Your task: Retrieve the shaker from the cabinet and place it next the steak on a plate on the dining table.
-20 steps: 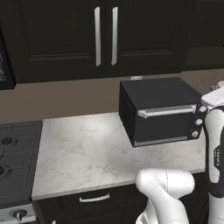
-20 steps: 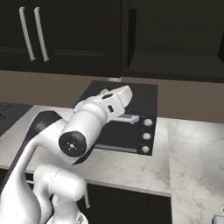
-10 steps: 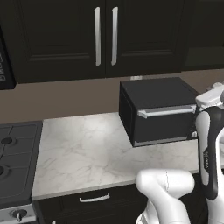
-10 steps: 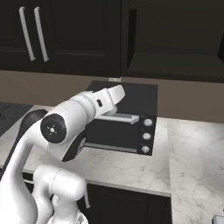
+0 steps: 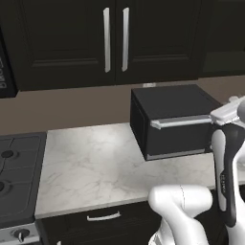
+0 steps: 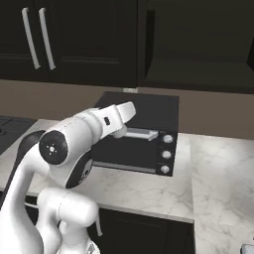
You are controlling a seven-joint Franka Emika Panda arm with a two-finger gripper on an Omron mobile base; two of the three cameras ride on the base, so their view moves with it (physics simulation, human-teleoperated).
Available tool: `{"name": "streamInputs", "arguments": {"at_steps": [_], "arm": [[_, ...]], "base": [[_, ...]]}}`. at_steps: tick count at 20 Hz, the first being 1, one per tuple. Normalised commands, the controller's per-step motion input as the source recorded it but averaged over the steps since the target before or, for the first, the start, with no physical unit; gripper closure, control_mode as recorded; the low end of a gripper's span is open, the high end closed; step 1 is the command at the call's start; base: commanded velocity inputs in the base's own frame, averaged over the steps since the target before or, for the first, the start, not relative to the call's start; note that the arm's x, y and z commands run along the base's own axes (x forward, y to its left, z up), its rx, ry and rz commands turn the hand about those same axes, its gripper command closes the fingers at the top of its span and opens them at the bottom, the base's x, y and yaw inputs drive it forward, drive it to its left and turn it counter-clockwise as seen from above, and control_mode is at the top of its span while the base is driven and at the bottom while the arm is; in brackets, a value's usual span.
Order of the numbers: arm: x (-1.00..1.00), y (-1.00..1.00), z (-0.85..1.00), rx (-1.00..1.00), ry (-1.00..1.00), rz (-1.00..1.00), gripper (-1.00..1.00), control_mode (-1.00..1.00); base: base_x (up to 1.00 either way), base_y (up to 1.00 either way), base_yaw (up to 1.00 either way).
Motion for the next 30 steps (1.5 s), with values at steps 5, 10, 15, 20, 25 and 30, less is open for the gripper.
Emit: {"name": "streamInputs", "arguments": {"at_steps": [5,10,15,20,25,30], "arm": [[0.00,0.00,0.00,0.00,0.00,0.00,1.00,1.00],[0.00,0.00,0.00,0.00,0.00,0.00,1.00,1.00],[0.00,0.00,0.00,0.00,0.00,0.00,1.00,1.00],[0.00,0.00,0.00,0.00,0.00,0.00,1.00,1.00],[0.00,0.00,0.00,0.00,0.00,0.00,1.00,1.00],[0.00,0.00,0.00,0.00,0.00,0.00,1.00,1.00]], "base": [[-0.43,0.15,0.08],[-0.68,0.12,0.27],[-0.76,0.19,0.32],[-0.66,0.47,0.51],[-0.43,0.67,0.72],[-0.21,0.69,0.79]]}}
